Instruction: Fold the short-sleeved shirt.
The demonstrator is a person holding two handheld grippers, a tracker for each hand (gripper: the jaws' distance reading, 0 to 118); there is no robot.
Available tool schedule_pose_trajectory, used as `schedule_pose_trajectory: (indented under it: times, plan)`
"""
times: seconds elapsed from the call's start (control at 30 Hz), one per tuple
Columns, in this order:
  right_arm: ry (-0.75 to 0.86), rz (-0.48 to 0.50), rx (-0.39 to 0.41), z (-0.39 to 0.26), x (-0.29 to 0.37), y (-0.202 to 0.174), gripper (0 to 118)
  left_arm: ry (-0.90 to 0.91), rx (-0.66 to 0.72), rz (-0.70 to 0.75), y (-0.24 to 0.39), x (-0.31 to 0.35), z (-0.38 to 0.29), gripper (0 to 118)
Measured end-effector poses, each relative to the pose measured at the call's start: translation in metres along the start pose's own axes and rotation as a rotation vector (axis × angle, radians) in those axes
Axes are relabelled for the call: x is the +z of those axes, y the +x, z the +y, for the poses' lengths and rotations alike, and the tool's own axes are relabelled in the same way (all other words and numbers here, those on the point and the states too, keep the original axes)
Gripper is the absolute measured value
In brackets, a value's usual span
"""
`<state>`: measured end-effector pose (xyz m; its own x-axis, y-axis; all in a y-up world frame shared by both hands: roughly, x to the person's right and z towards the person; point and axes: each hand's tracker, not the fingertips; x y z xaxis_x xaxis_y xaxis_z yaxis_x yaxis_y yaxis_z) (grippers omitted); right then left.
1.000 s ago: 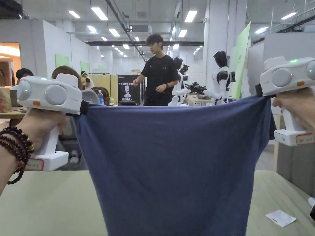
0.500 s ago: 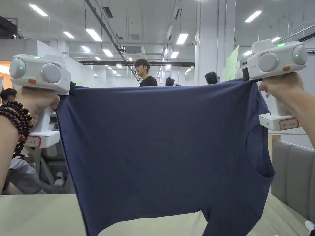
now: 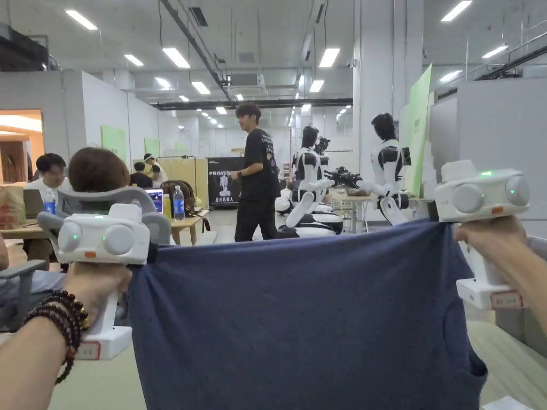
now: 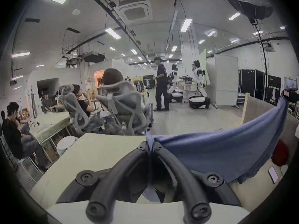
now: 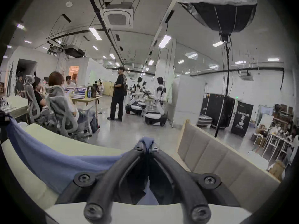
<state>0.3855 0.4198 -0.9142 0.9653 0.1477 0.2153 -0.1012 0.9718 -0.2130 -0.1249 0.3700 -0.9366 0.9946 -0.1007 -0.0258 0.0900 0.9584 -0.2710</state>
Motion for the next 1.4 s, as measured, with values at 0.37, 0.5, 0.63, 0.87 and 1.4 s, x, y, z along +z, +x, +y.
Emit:
schedule_pose_trajectory:
  times: [0.37, 0.5, 0.63, 0.87, 1.4]
  plan:
    - [0.017, 0.032, 0.022, -0.058, 0.130, 0.014, 2, 0.033, 0.040, -0.084, -0.018, 0.110, -0.064, 2]
    - [-0.009, 0.072, 0.048, -0.117, 0.193, 0.020, 2, -0.008, -0.005, -0.089, -0.026, 0.160, -0.129, 2]
    - [-0.071, 0.086, 0.072, -0.184, 0.246, 0.024, 2, -0.041, 0.003, -0.146, -0.033, 0.216, -0.203, 2]
    - [-0.249, 0.132, 0.093, -0.309, 0.306, 0.022, 2, -0.182, 0.005, -0.170, -0.038, 0.270, -0.326, 2]
    - [-0.611, 0.181, 0.126, -0.456, 0.284, 0.013, 10, -0.379, 0.079, -0.144, -0.037, 0.248, -0.432, 9]
